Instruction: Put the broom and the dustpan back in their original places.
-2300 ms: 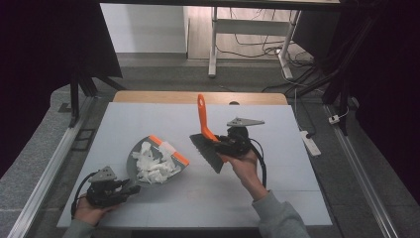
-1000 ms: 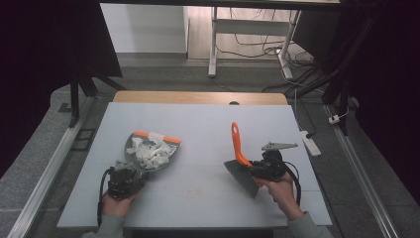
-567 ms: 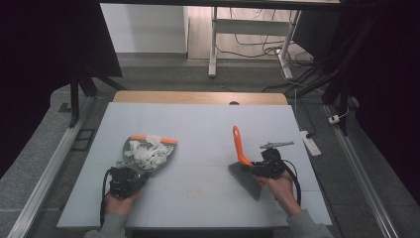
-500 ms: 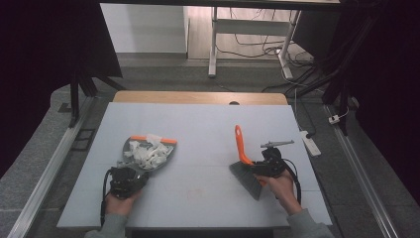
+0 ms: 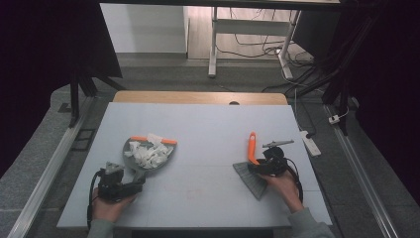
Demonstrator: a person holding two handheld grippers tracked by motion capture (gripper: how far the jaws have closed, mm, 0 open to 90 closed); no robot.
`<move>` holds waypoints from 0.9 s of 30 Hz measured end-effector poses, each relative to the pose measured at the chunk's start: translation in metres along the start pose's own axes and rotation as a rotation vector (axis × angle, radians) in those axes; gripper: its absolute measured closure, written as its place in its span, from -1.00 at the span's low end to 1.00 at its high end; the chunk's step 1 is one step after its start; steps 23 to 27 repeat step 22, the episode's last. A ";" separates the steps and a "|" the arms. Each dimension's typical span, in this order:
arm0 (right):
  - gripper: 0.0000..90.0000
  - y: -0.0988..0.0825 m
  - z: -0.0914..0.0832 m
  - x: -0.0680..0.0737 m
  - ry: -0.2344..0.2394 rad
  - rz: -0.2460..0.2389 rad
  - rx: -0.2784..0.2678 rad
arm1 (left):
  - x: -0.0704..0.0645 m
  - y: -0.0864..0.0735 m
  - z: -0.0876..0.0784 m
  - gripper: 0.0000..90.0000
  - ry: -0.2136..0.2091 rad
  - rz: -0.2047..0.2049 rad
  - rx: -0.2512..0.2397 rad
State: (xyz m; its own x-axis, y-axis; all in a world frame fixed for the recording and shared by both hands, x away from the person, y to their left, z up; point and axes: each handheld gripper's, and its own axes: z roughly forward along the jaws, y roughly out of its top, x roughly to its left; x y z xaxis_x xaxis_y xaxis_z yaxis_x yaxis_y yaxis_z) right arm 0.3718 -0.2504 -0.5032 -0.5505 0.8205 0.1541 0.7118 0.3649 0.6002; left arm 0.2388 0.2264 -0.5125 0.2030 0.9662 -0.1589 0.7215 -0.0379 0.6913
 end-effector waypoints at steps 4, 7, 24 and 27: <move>0.16 -0.001 -0.004 -0.003 0.013 0.008 -0.020 | 0.002 0.001 -0.002 -0.57 -0.014 0.023 -0.009; 0.15 -0.002 -0.008 -0.001 0.012 -0.008 -0.043 | 0.002 0.002 -0.004 -0.56 -0.029 0.048 -0.016; 0.16 -0.024 -0.037 0.016 0.090 -0.188 -0.183 | 0.001 0.007 -0.006 -0.41 -0.167 0.203 -0.038; 0.16 -0.024 -0.037 0.016 0.090 -0.188 -0.183 | 0.001 0.007 -0.006 -0.41 -0.167 0.203 -0.038</move>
